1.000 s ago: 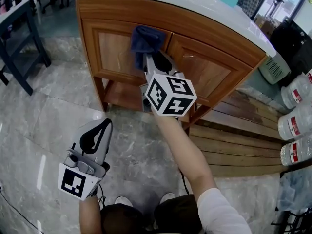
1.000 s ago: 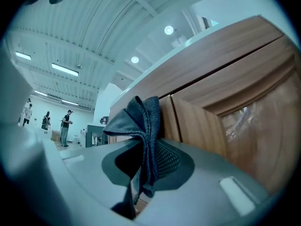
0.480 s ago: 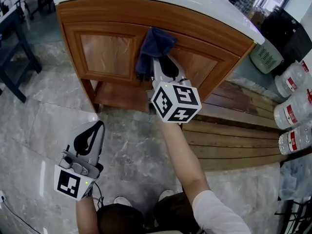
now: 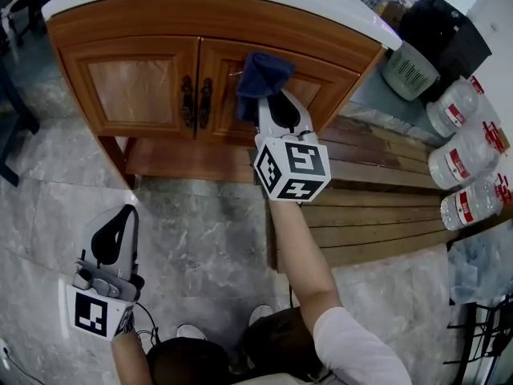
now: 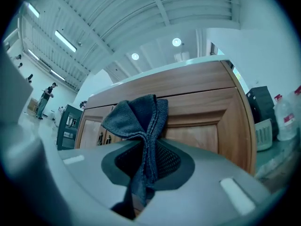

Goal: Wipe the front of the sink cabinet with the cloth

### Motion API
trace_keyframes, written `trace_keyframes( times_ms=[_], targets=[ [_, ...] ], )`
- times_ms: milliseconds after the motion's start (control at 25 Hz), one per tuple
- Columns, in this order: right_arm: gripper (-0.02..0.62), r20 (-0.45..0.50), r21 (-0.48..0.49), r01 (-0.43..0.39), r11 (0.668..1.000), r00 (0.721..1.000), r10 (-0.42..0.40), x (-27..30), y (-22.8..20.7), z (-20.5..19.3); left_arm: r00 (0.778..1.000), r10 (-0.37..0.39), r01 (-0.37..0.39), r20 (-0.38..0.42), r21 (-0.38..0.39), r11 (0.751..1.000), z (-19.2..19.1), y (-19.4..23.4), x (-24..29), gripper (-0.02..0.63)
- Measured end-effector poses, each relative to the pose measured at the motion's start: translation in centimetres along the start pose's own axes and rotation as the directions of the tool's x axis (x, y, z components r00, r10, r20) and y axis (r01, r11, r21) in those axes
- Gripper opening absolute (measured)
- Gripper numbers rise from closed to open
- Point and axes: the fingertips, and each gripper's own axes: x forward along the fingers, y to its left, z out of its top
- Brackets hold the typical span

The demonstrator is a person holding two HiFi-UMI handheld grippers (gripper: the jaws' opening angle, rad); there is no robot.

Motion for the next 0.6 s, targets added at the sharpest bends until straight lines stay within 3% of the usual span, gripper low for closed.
trace_keyframes(
  times_ms=[480,600],
  targets=[
    [0.072,-0.009,-0.026,0.162,0.986,0.987,-0.162,-3.7,-8.4,1.5,0.999,-0.040,0.040,0.026,-0.024,0.999,0.2,-1.4,1.2,0.004],
    [0.069,-0.032,-0.036,0.168,0.985,0.985,-0.169,-4.6,-10.0,1.9,0.998,-0.047,0.048,0.039,-0.024,0.999,0.4,-1.4,1.2,0.005]
  ],
)
